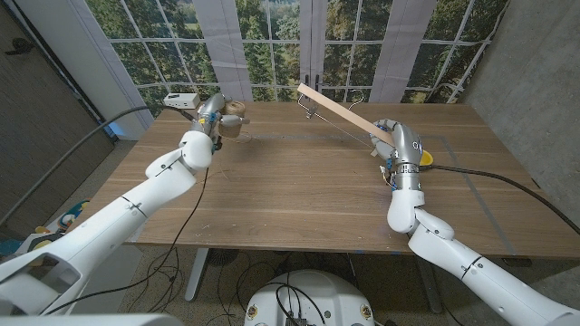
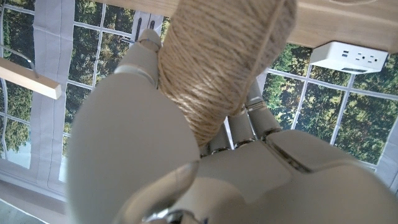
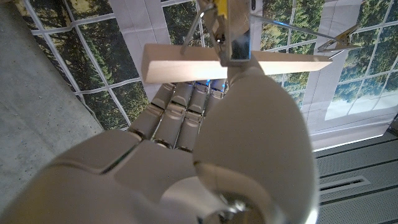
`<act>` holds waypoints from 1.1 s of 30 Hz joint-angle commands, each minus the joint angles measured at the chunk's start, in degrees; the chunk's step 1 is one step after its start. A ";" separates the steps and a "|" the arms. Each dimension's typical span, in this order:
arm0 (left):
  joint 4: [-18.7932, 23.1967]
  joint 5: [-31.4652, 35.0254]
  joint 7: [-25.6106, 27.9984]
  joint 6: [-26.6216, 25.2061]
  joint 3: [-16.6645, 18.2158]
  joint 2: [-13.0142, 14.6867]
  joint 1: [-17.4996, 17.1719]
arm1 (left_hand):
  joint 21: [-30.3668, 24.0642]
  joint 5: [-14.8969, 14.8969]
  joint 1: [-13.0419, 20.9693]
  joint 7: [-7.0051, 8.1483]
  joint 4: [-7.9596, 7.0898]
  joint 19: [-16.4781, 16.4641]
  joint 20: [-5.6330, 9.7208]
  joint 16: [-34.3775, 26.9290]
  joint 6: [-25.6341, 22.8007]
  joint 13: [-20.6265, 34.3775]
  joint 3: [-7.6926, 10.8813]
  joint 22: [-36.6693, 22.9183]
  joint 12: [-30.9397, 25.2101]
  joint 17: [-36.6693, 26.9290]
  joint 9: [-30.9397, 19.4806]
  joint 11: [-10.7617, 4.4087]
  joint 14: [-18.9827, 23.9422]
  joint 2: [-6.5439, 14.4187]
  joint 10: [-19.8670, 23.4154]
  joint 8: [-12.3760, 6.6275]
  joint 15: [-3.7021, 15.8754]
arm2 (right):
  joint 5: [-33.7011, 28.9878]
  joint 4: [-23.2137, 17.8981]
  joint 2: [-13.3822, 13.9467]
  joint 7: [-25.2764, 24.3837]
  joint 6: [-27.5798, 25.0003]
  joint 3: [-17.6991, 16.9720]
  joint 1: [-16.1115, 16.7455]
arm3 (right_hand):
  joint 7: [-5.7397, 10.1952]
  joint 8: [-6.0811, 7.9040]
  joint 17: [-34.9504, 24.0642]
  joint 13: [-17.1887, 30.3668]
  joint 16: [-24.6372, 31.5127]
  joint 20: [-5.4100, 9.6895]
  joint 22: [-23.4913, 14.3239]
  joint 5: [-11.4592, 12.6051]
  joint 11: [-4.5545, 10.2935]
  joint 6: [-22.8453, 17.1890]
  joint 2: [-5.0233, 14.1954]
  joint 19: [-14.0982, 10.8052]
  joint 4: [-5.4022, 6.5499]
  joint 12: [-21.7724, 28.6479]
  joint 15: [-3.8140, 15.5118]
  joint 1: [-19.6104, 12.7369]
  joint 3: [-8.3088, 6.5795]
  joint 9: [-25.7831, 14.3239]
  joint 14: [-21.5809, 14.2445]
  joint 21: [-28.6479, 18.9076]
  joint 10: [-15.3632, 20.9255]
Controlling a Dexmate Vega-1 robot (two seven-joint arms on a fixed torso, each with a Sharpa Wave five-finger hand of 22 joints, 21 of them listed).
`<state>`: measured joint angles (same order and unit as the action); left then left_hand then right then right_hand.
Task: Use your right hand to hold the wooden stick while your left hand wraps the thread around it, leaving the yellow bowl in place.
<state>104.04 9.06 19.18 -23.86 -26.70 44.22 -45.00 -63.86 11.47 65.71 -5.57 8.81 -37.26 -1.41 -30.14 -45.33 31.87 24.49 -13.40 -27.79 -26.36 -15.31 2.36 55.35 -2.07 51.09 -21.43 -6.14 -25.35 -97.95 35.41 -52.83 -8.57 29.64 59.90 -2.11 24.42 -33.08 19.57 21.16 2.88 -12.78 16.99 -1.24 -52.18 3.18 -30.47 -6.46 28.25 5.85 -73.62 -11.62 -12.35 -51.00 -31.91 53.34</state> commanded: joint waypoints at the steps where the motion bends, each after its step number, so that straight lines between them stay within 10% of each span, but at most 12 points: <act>1: 2.69 6.09 -5.51 -8.12 -4.86 2.96 10.20 | -6.43 0.28 11.40 -0.75 -0.39 -4.24 9.23 -16.36 -7.44 0.58 0.28 -10.54 -0.13 -22.15 -0.28 -2.54 16.87 11.30 2.75 0.14 18.72 | 0.82 0.32 -0.62 -1.18 6.20 -0.52 0.89 | 4.98 0.39 -0.23 6.70 -0.19 2.99 0.02 0.27 4.70 -5.39 6.48 0.33 0.26 8.13 7.66 -5.90 -0.06 -8.90 -1.06 -0.55 5.75; 14: 2.17 12.19 -6.86 -11.21 -6.51 2.87 15.21 | -7.51 0.49 10.61 -0.14 -0.96 -3.56 9.42 -16.96 -7.66 1.81 0.65 -9.81 0.19 -24.59 -0.29 -2.95 16.39 11.09 2.87 0.34 18.58 | -0.51 0.57 -2.30 -0.89 8.87 0.56 0.47 | 5.10 0.47 -0.64 6.70 -0.72 2.97 0.20 0.42 4.75 -5.42 6.48 0.64 0.30 8.08 7.73 -6.04 0.09 -8.93 -1.35 -1.42 5.76; 33: -2.21 17.02 6.65 -4.67 -5.35 -3.44 15.58 | -8.69 0.75 10.25 -0.25 -1.07 -3.14 9.87 -15.52 -7.74 3.31 1.59 -8.37 0.74 -24.19 -0.51 -2.79 15.84 11.14 3.10 0.58 18.49 | -3.00 0.21 -3.27 0.22 9.02 2.36 0.23 | 4.95 0.46 -1.14 6.71 -1.52 2.99 0.45 0.60 4.73 -5.42 6.52 1.10 0.54 8.02 7.64 -5.99 0.31 -8.81 -1.65 -2.60 5.79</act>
<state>104.72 23.83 18.31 -33.40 -32.73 44.39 -29.86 -63.88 11.68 65.97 -5.63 8.75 -36.53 -0.68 -30.17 -45.40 34.96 24.43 -13.40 -27.21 -26.41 -15.58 2.35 55.35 -2.33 51.08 -20.99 -6.15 -26.98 -97.44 32.64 -53.17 0.01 31.01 60.28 -2.00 24.58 -33.87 19.57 19.74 2.74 -12.24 17.19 -1.22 -52.08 3.22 -29.34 -6.20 28.25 5.84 -73.59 -11.26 -12.35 -51.20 -34.16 53.35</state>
